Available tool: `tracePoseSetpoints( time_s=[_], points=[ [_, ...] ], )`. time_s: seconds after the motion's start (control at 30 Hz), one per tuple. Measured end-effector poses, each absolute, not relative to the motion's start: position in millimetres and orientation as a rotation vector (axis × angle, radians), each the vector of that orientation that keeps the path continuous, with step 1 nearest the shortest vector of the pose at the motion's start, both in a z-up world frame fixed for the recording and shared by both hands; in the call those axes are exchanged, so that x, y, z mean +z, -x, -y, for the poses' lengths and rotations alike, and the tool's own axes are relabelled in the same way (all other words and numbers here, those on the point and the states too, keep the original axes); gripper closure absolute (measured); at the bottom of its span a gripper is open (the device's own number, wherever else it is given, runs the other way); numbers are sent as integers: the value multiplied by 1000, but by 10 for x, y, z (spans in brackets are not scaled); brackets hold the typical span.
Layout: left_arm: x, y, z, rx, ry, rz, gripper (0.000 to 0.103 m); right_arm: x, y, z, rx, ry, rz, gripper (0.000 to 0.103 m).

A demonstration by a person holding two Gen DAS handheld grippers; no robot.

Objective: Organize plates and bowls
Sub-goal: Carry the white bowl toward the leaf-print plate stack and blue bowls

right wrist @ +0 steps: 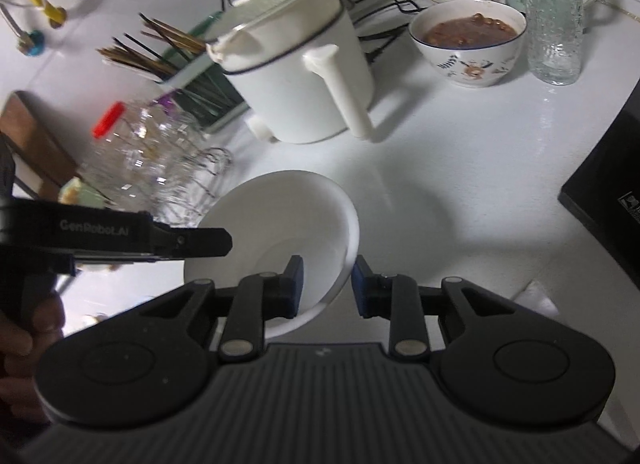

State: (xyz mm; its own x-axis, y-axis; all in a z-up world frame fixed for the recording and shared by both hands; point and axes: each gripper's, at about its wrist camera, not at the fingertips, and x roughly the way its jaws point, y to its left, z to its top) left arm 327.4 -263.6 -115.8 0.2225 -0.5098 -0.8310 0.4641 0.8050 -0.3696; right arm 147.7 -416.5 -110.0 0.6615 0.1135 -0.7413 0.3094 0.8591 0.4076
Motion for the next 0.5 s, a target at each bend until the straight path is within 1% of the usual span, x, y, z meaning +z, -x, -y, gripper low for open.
tracePoseSetpoints(
  time_s=[0.3, 0.5],
  points=[
    [-819, -3125, 2331, -644, 102, -1131, 85, -929, -1466, 4046, -49, -545, -845, 74],
    [-732, -3091, 2102, -580, 164, -1125, 85, -777, -1504, 3908, 8, -523, -835, 74]
  ],
)
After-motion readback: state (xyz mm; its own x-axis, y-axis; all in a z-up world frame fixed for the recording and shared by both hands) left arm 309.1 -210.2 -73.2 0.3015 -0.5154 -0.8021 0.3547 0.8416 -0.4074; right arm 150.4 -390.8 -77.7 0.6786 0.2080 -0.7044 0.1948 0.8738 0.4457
